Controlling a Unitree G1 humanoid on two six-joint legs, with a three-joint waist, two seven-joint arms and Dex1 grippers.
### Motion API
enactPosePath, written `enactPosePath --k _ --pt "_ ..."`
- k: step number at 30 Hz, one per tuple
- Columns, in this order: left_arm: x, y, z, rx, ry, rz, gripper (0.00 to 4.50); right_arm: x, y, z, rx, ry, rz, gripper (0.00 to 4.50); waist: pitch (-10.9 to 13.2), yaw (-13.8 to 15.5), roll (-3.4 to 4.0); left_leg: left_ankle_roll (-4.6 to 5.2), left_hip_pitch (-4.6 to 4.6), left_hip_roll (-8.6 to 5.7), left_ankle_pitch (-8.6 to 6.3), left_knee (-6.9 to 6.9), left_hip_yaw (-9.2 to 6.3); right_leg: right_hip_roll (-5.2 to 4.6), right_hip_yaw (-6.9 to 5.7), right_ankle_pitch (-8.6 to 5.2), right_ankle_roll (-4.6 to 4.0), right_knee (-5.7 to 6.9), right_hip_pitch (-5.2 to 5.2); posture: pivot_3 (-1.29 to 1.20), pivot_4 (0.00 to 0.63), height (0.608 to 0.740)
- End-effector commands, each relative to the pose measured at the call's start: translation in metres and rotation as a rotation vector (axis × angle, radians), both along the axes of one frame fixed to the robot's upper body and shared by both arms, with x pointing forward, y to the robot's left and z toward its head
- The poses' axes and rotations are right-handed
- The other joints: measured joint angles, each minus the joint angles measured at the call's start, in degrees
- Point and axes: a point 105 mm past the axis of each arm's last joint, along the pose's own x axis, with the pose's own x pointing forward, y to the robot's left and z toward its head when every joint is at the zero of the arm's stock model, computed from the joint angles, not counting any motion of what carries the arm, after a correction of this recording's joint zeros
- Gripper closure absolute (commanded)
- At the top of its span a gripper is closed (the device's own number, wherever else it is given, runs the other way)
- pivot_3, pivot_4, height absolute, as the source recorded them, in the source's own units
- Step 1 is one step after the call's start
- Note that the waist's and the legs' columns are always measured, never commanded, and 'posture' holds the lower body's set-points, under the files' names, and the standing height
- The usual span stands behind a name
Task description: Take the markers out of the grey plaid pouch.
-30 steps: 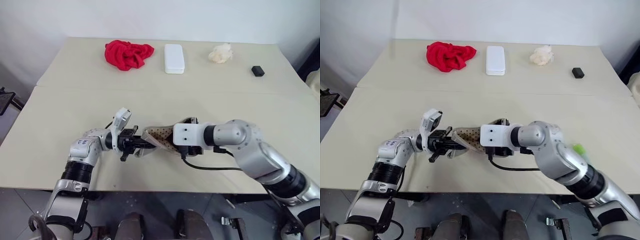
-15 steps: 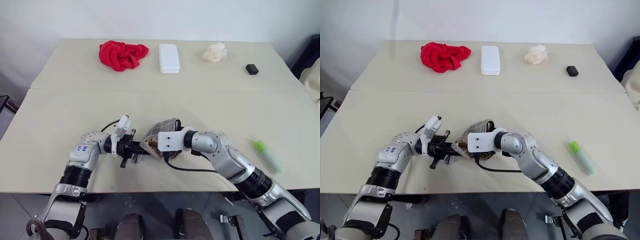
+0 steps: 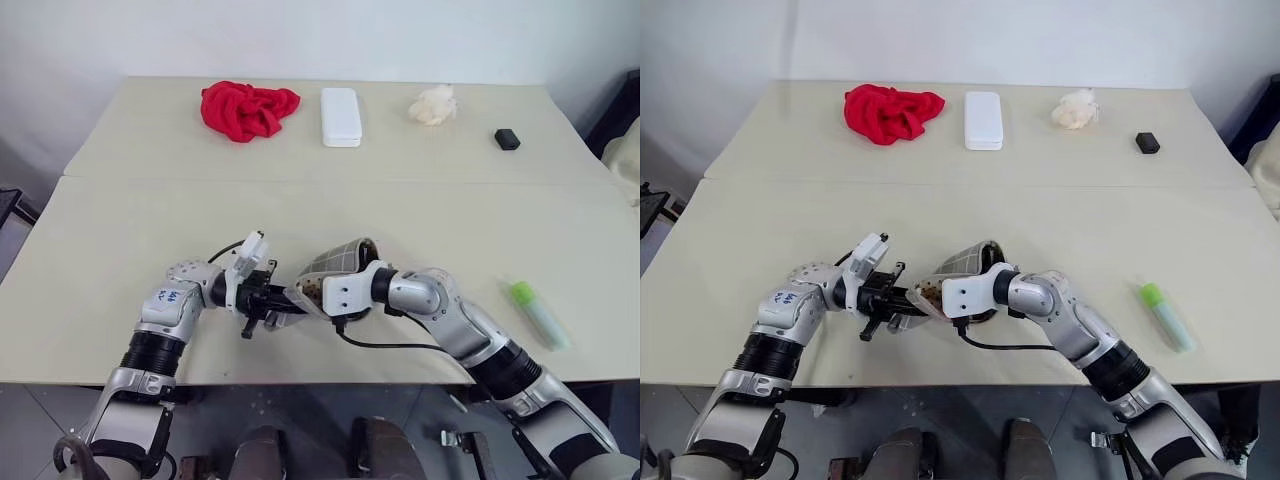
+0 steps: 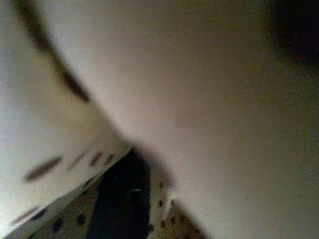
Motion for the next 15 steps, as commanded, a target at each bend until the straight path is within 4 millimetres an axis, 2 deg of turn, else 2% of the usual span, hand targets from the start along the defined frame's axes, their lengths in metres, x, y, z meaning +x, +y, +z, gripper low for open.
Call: enactPosePath --k 1,4,10,14,15 --pt "0.0 0.006 0.009 -0.037 -0.104 0.005 4.5 -0.01 -0.009 0.026 0.052 -0.051 0.047 3.63 0.0 0.0 0.0 0.0 0.0 0.0 0.0 0.0 0.0 -0.01 0.0 0.0 0.0 -0.01 0.0 0.0 0.15 0.74" --pt "0.009 0.013 0.006 -0.021 -0.177 0.076 4.5 -0.015 -0.018 0.038 0.07 -0.063 0.059 3.64 0.0 0.0 0.0 0.0 0.0 0.0 0.0 0.0 0.0 0.0 0.0 0.0 0.0 -0.01 0.0 0.0 0.15 0.74" --pt "0.018 0.027 -0.003 0.017 -0.262 0.154 4.5 -0.039 -0.03 0.057 0.146 0.001 0.133 3.65 0.0 0.1 0.0 0.01 -0.01 0.0 -0.01 -0.01 -0.01 0.0 -0.02 0.0 0.0 -0.05 0.0 0.0 0.15 0.74" --pt "0.026 0.032 -0.006 0.024 -0.28 0.208 4.5 -0.048 -0.041 0.06 0.198 0.072 0.127 4.48 0.0 0.1 -0.01 0.01 -0.01 0.0 -0.01 -0.01 0.0 0.0 -0.02 0.0 0.0 -0.04 0.01 0.0 0.15 0.74" --pt "0.027 0.032 -0.006 0.021 -0.28 0.214 4.5 -0.051 -0.042 0.06 0.199 0.073 0.134 4.48 0.0 0.2 -0.01 0.02 0.01 0.0 -0.01 0.0 -0.01 0.0 -0.02 0.0 0.0 -0.04 0.04 0.0 0.15 0.74"
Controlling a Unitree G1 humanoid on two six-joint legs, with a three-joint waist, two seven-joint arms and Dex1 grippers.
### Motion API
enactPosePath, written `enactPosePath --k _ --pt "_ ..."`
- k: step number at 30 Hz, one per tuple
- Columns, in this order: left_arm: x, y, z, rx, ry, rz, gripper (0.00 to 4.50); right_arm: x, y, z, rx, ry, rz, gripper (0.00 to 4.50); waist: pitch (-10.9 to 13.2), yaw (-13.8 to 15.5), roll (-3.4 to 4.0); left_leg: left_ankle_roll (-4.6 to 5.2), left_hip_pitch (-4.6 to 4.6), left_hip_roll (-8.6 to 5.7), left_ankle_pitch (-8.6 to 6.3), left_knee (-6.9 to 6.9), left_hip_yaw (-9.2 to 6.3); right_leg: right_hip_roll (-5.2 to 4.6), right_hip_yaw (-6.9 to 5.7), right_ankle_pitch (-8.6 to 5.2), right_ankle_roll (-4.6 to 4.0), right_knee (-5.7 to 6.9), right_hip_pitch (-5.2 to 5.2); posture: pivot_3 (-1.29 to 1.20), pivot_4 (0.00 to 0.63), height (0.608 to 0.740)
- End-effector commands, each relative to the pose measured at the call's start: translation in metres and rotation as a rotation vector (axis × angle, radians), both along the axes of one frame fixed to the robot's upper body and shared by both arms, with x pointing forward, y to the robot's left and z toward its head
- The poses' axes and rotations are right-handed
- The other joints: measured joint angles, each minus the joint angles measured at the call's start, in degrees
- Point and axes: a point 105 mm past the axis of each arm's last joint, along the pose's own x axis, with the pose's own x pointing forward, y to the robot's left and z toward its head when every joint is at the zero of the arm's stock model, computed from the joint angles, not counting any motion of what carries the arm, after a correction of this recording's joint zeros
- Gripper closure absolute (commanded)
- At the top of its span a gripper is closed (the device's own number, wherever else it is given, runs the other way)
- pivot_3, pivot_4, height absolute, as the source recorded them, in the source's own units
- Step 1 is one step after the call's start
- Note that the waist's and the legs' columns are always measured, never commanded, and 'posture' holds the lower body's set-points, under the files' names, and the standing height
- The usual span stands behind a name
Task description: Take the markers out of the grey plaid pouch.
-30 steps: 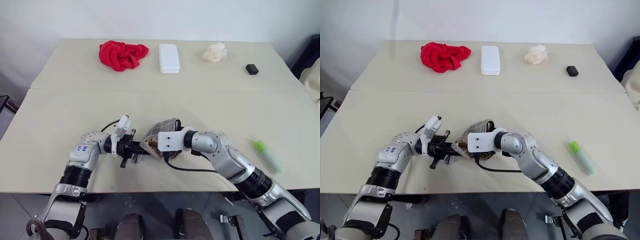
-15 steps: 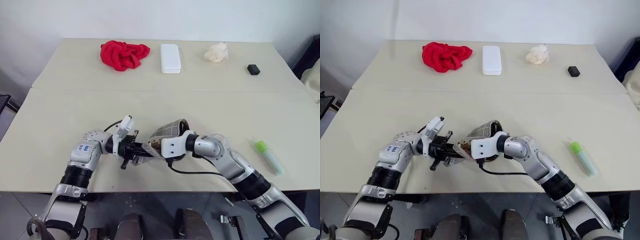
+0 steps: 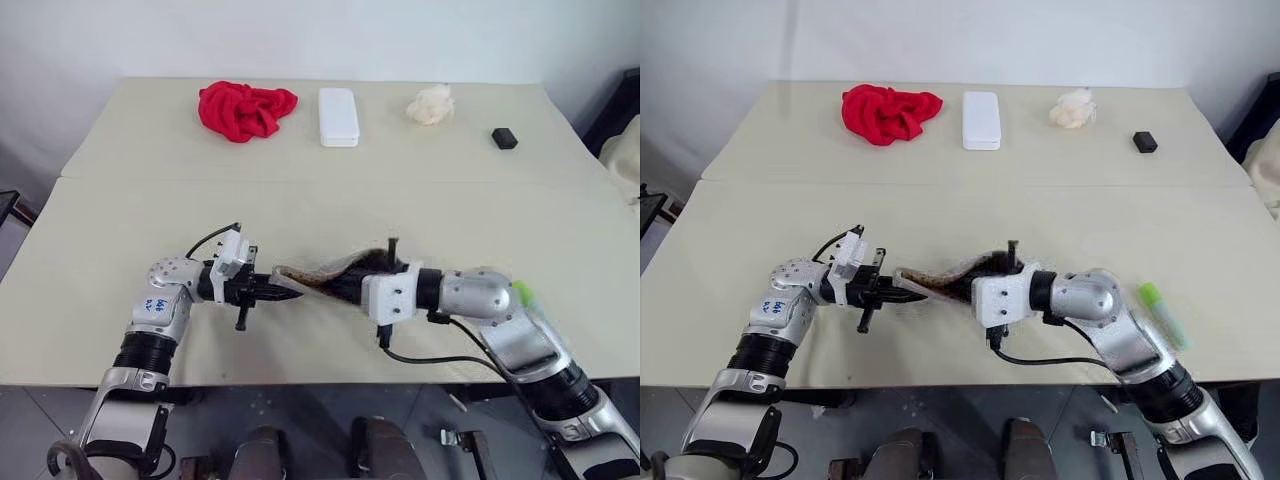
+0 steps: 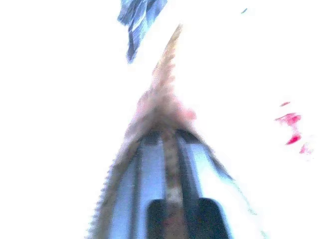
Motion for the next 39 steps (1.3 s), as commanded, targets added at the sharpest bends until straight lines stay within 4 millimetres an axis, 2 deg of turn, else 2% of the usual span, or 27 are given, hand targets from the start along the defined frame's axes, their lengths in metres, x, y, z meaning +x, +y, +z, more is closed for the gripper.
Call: enactPosePath --k 1,14,16,18,20,23,27,31,34,39 --pt "0.005 0.007 0.001 0.0 -0.031 0.049 4.5 -0.012 -0.006 0.011 0.041 -0.012 0.029 4.48 0.0 0.2 0.0 0.0 0.01 0.0 0.0 0.0 0.0 0.0 0.0 0.0 0.0 -0.01 0.01 0.0 0.15 0.74" --pt "0.0 0.009 -0.001 0.008 -0.03 0.019 4.5 -0.019 -0.013 0.013 0.078 -0.003 -0.008 4.48 0.0 0.5 0.0 0.01 0.01 0.0 0.0 0.01 0.02 0.0 0.0 0.0 0.0 0.0 0.0 0.0 0.15 0.74" --pt "-0.001 0.008 0.001 -0.003 -0.042 0.008 4.5 -0.016 -0.014 0.006 0.049 0.071 -0.052 4.48 0.0 0.7 0.0 0.0 0.01 0.0 0.0 0.0 0.02 0.0 0.0 0.0 0.0 0.0 0.0 0.0 0.15 0.74" --pt "-0.002 0.006 0.002 -0.004 -0.044 -0.007 4.5 -0.01 -0.007 0.006 0.074 0.13 -0.097 4.48 0.0 0.8 0.0 0.01 0.01 0.0 0.0 0.01 0.02 0.0 0.01 0.0 0.0 0.0 0.0 0.0 0.15 0.74" --pt "-0.003 0.004 0.002 -0.003 -0.042 -0.018 4.5 -0.007 0.0 0.005 0.068 0.151 -0.118 3.88 0.0 0.8 0.0 0.0 0.01 0.0 0.0 0.02 0.03 0.0 0.01 0.0 0.0 0.02 -0.01 0.0 0.15 0.74" --pt "-0.005 -0.003 0.004 -0.013 -0.041 -0.048 4.5 -0.001 0.012 -0.016 -0.027 0.202 -0.183 2.94 0.0 1.1 0.01 0.01 0.01 0.01 0.0 0.01 0.02 0.01 0.01 0.0 0.0 0.04 -0.04 0.0 0.15 0.74" --pt "-0.009 -0.008 0.005 -0.016 -0.034 -0.081 4.5 0.012 0.028 -0.013 -0.014 0.157 -0.238 1.6 0.0 1.2 0.01 0.01 -0.03 0.0 0.0 0.02 0.02 0.0 0.0 0.0 0.0 0.02 -0.05 0.0 0.15 0.74" --pt "-0.011 -0.011 0.005 -0.017 -0.019 -0.102 4.5 0.028 0.033 -0.017 -0.055 0.156 -0.309 1.6 0.0 1.2 0.01 0.01 -0.02 0.0 0.0 0.03 0.03 0.01 0.0 0.0 0.0 0.05 -0.06 0.0 0.15 0.74" --pt "-0.013 -0.015 0.006 -0.017 -0.003 -0.13 4.5 0.034 0.045 -0.022 -0.074 0.174 -0.305 1.6 0.0 1.1 0.01 0.01 -0.05 -0.01 0.0 0.02 0.03 0.0 -0.01 0.0 0.0 0.03 -0.06 0.0 0.15 0.74" --pt "-0.016 -0.022 0.009 -0.012 -0.007 -0.184 4.5 0.037 0.054 -0.04 -0.136 0.215 -0.266 1.6 0.0 0.9 0.01 0.0 -0.05 0.0 0.0 0.0 0.03 0.01 -0.02 0.0 0.0 0.03 -0.08 0.0 0.15 0.74"
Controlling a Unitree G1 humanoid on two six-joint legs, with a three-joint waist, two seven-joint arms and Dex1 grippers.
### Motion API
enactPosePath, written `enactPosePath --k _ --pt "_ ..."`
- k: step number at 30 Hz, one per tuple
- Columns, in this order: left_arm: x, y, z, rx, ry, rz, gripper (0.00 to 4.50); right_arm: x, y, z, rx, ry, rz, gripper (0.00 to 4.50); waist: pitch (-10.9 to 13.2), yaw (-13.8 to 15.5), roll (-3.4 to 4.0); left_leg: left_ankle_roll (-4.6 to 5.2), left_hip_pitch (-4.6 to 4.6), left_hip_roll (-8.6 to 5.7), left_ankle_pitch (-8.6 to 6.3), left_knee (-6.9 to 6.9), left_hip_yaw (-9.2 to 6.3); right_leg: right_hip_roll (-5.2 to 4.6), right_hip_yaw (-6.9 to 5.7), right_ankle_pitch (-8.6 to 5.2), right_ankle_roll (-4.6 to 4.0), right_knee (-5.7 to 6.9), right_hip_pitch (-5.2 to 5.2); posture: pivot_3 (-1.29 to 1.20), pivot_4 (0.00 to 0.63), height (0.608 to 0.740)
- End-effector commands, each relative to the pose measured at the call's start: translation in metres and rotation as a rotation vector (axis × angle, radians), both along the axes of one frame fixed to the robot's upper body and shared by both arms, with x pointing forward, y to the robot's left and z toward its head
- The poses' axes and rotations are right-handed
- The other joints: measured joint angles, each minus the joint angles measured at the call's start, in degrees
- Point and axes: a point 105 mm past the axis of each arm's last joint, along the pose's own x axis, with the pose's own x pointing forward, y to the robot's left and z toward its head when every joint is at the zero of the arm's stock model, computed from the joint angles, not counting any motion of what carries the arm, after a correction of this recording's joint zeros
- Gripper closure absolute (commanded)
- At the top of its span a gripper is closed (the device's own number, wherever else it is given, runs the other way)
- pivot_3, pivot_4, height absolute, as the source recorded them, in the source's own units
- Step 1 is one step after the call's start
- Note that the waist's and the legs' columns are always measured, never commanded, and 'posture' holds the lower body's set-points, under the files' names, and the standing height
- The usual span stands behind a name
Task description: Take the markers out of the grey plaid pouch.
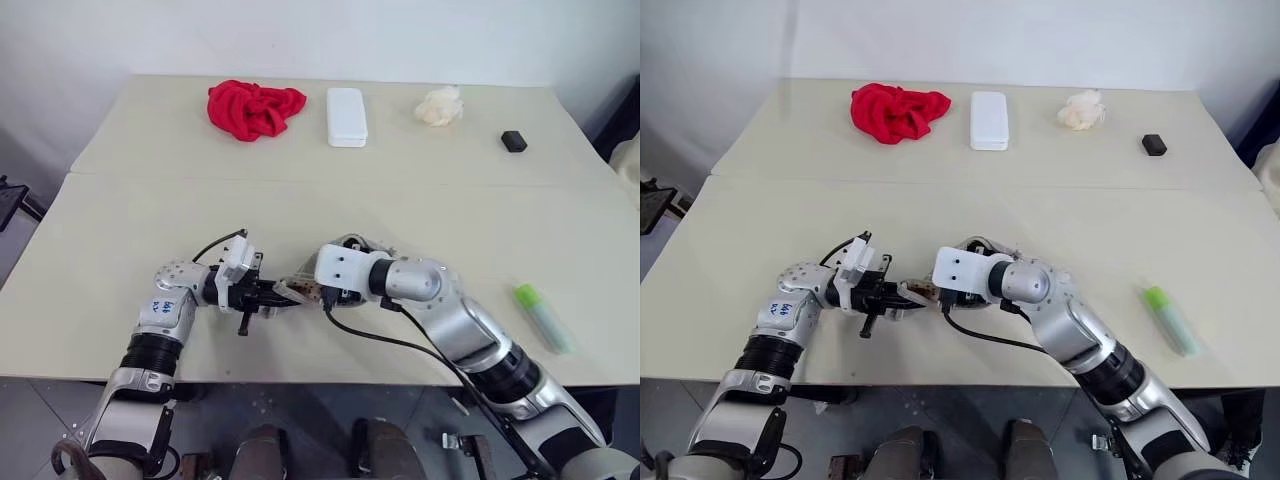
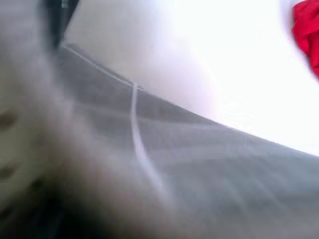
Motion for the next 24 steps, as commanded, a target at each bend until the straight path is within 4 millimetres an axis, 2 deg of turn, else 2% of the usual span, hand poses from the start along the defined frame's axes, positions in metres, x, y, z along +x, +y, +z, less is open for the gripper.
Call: enactPosePath --k 1,3,6,11,12,14,17,19,21,24 --pt "-0.009 -0.012 0.016 -0.016 -0.06 -0.113 4.5 -0.002 0.007 -0.003 -0.014 0.005 0.045 1.6 0.0 0.1 0.0 0.0 0.0 0.0 0.0 0.0 -0.01 0.0 0.0 0.0 0.0 0.0 0.0 0.0 0.15 0.74" --pt "-0.009 -0.014 0.017 -0.017 -0.069 -0.121 4.5 0.004 0.008 -0.004 0.069 0.073 -0.02 1.6 0.0 0.0 0.0 0.0 0.0 0.0 0.0 0.0 -0.01 0.0 0.0 0.0 0.0 0.0 0.0 0.0 0.15 0.74" --pt "-0.009 -0.016 0.018 -0.015 -0.075 -0.127 4.5 0.009 0.011 -0.004 0.284 0.269 -0.136 1.6 0.0 0.0 0.0 -0.02 0.0 0.01 0.01 0.0 -0.01 0.01 -0.01 0.0 0.0 0.06 -0.01 0.0 0.15 0.74" --pt "-0.01 -0.016 0.016 -0.012 -0.076 -0.13 4.5 0.01 0.01 -0.006 0.449 0.476 -0.222 1.6 0.0 -0.3 0.03 -0.02 0.03 0.01 0.01 0.01 -0.02 0.0 0.0 0.0 0.0 0.08 0.03 0.0 0.15 0.74" --pt "-0.009 -0.016 0.016 -0.012 -0.076 -0.13 4.5 0.01 0.011 -0.006 0.448 0.474 -0.215 1.6 0.0 -0.4 0.03 -0.02 0.04 0.01 0.01 0.0 -0.02 0.0 0.0 0.0 0.0 0.08 0.04 0.0 0.15 0.74" --pt "-0.009 -0.016 0.016 -0.012 -0.077 -0.129 4.5 0.008 0.012 -0.008 0.385 0.434 -0.18 1.6 -0.1 -0.5 0.05 -0.02 0.05 0.0 0.01 0.0 -0.03 0.0 0.0 0.0 0.0 0.08 0.05 0.0 0.15 0.74" --pt "-0.009 -0.017 0.017 -0.014 -0.079 -0.126 4.5 0.008 0.019 0.002 0.385 0.352 -0.119 1.6 -0.1 -0.5 0.05 -0.02 0.05 0.0 0.01 -0.02 -0.04 0.0 0.0 0.0 -0.01 0.08 0.04 0.0 0.15 0.74" --pt "-0.009 -0.016 0.017 -0.014 -0.078 -0.126 4.5 0.009 0.019 0.003 0.192 0.109 -0.015 1.6 -0.1 -0.7 0.07 -0.01 0.04 0.0 0.01 -0.01 -0.02 0.0 0.0 0.0 0.0 0.07 0.04 0.0 0.15 0.74" --pt "-0.009 -0.016 0.017 -0.012 -0.073 -0.126 4.5 0.013 0.016 0.002 0.059 -0.062 0.046 1.6 0.0 -1.0 0.07 0.0 0.0 -0.03 0.0 -0.03 -0.01 -0.03 0.02 0.0 0.0 0.04 -0.01 0.0 0.15 0.74" --pt "-0.009 -0.015 0.017 -0.012 -0.07 -0.124 4.5 0.015 0.018 -0.001 -0.028 -0.188 0.128 1.6 0.0 -1.3 0.07 -0.01 -0.04 -0.02 0.01 -0.08 0.0 -0.02 0.02 0.0 0.0 0.03 -0.1 0.0 0.15 0.74"
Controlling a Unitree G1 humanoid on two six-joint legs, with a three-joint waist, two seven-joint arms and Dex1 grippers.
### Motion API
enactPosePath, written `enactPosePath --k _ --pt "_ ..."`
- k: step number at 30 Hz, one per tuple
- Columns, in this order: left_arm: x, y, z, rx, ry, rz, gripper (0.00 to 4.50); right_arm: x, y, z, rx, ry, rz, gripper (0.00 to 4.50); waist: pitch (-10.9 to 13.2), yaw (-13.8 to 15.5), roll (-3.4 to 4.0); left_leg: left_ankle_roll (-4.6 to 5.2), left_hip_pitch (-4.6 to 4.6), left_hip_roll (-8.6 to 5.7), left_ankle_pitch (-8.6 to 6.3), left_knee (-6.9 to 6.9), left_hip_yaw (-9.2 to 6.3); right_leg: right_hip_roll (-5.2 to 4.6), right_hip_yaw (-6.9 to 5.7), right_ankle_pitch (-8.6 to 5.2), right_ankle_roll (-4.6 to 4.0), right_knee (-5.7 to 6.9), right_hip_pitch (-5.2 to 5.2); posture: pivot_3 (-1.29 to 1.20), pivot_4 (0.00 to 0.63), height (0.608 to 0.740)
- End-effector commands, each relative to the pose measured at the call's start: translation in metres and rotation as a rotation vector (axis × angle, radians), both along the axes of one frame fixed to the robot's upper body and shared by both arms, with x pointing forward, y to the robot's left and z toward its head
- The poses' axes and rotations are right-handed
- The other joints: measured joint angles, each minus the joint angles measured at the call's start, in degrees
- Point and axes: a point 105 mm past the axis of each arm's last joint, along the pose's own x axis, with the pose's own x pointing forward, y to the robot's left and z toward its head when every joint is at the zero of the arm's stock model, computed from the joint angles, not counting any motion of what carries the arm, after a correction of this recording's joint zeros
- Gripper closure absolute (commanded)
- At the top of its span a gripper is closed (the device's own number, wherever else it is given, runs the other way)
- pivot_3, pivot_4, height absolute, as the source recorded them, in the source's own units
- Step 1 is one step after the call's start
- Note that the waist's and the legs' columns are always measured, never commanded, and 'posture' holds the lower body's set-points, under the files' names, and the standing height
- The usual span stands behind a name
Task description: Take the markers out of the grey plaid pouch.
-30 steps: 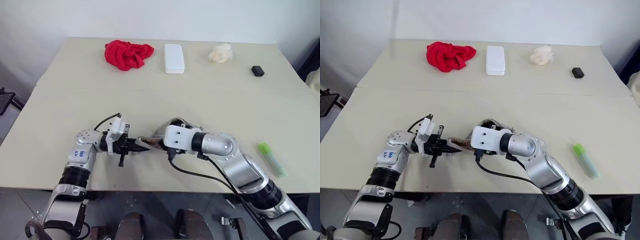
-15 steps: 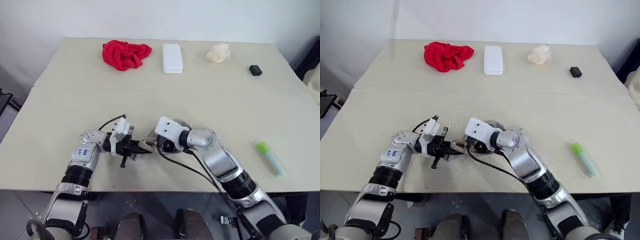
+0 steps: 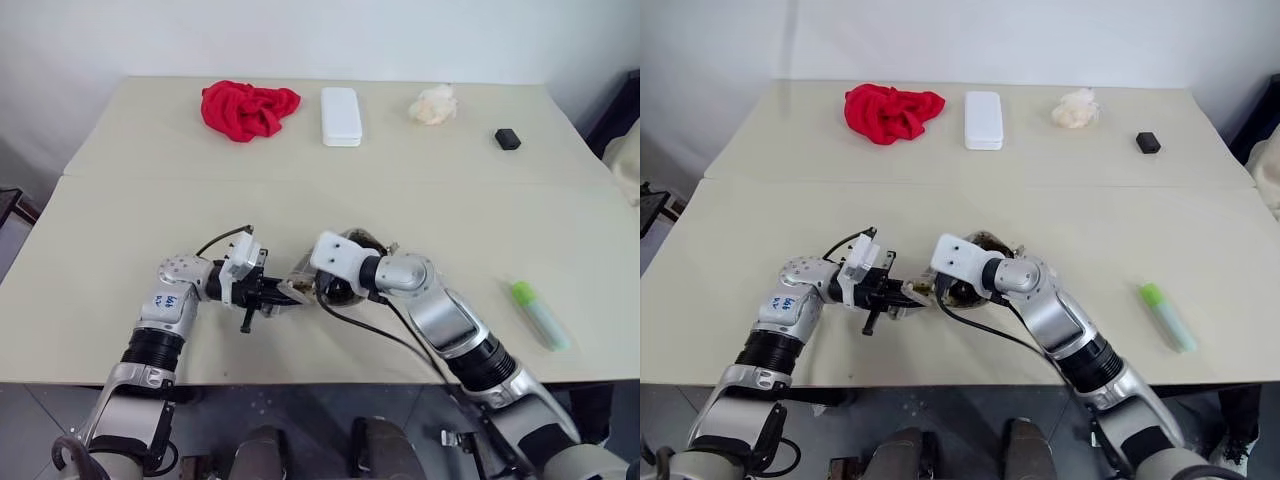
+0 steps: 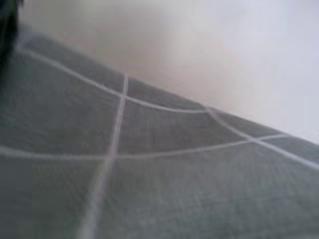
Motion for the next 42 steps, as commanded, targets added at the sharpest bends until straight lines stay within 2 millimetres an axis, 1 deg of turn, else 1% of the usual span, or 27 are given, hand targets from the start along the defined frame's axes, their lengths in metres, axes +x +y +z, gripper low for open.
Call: enactPosePath --k 1,6,8,9,10,12,14,18,21,24,29,33,37,39,42 --pt "-0.008 -0.009 0.013 -0.043 -0.046 -0.094 4.5 -0.004 0.013 -0.004 -0.08 -0.146 0.108 1.6 0.0 -0.2 0.0 -0.01 0.0 0.01 0.0 -0.01 0.0 0.01 0.0 0.0 0.0 0.0 -0.01 0.0 0.15 0.74" --pt "-0.008 -0.009 0.015 -0.051 -0.044 -0.089 4.5 -0.01 0.027 -0.009 -0.049 -0.152 0.167 1.6 0.0 -0.2 0.0 -0.02 0.0 0.02 0.01 0.0 0.02 0.01 0.0 0.0 0.0 0.01 -0.01 0.0 0.15 0.74" --pt "-0.008 -0.009 0.016 -0.051 -0.043 -0.088 4.5 -0.011 0.029 -0.009 -0.047 -0.167 0.19 1.99 0.0 -0.1 0.0 -0.02 -0.01 0.02 0.01 0.01 0.02 0.01 0.0 0.0 0.0 0.01 -0.01 0.0 0.15 0.74" --pt "-0.008 -0.009 0.016 -0.052 -0.044 -0.086 4.5 -0.01 0.028 -0.007 -0.041 -0.179 0.191 2.32 0.0 0.0 0.0 -0.02 -0.01 0.02 0.01 0.01 0.01 0.0 0.0 0.0 0.0 0.0 0.0 0.0 0.15 0.74" --pt "-0.008 -0.009 0.016 -0.052 -0.045 -0.085 4.5 -0.01 0.027 -0.007 -0.039 -0.181 0.193 2.46 0.0 0.1 0.0 -0.02 -0.01 0.02 0.01 0.03 0.01 0.0 0.0 0.0 0.0 0.0 0.0 0.0 0.15 0.74" --pt "-0.007 -0.009 0.016 -0.054 -0.046 -0.081 4.5 -0.01 0.025 -0.007 -0.039 -0.176 0.2 3.18 0.0 0.1 0.0 -0.01 -0.01 0.02 0.01 0.04 0.0 0.0 0.0 0.0 0.0 0.0 0.02 0.0 0.15 0.74" --pt "-0.006 -0.008 0.019 -0.064 -0.051 -0.069 4.5 -0.01 0.021 -0.006 -0.048 -0.189 0.214 3.43 0.0 0.1 0.01 -0.01 -0.01 0.02 0.01 0.04 0.01 0.0 0.0 0.0 0.0 0.0 0.01 0.0 0.15 0.74" --pt "0.001 -0.005 0.029 -0.102 -0.058 -0.024 4.5 -0.016 0.011 -0.003 -0.048 -0.184 0.243 3.49 0.0 0.1 0.0 -0.01 -0.02 0.02 0.01 0.04 0.0 0.0 0.0 0.0 0.0 0.0 0.02 0.0 0.15 0.74" --pt "0.01 0.001 0.041 -0.143 -0.057 0.044 4.5 -0.022 0.002 0.002 -0.057 -0.195 0.263 3.53 0.0 0.1 0.0 -0.01 -0.02 0.02 0.01 0.04 0.0 0.0 -0.01 0.0 0.0 0.0 0.01 0.0 0.15 0.74" --pt "0.018 0.008 0.047 -0.166 -0.032 0.106 4.5 -0.032 -0.001 0.011 -0.052 -0.239 0.321 3.62 0.0 0.1 0.0 -0.01 -0.02 0.02 0.01 0.05 -0.01 0.0 0.0 0.0 0.0 0.0 0.01 0.0 0.15 0.74" --pt "0.03 0.018 0.055 -0.214 -0.013 0.212 4.5 -0.04 -0.011 0.032 -0.021 -0.315 0.34 3.74 0.0 0.1 0.0 -0.01 -0.02 0.02 0.01 0.05 -0.01 0.0 0.0 0.0 0.0 0.0 0.02 0.0 0.15 0.74" --pt "0.029 0.021 0.052 -0.195 -0.02 0.222 4.5 -0.054 -0.016 0.038 0.0 -0.338 0.407 3.75 0.0 0.2 0.0 -0.01 -0.02 0.02 0.01 0.05 -0.02 0.0 -0.01 0.0 0.0 -0.01 0.03 0.0 0.15 0.74" --pt "0.028 0.026 0.049 -0.184 -0.016 0.239 4.5 -0.053 -0.026 0.047 0.057 -0.339 0.376 3.85 0.0 0.2 0.0 -0.01 -0.01 0.02 0.01 0.06 -0.01 0.0 -0.01 0.0 0.0 -0.02 0.05 0.0 0.15 0.74" --pt "0.025 0.027 0.044 -0.151 -0.03 0.226 4.5 -0.053 -0.03 0.052 0.108 -0.324 0.357 3.85 0.0 0.3 -0.01 -0.01 -0.01 0.02 0.01 0.07 -0.03 0.0 -0.01 0.0 0.0 -0.02 0.06 0.0 0.15 0.74" --pt "0.018 0.028 0.036 -0.109 -0.042 0.192 4.5 -0.055 -0.032 0.052 0.117 -0.315 0.352 3.85 0.0 0.2 0.0 -0.01 -0.01 0.02 0.01 0.06 -0.03 0.0 -0.01 0.0 0.0 -0.02 0.05 0.0 0.15 0.74"
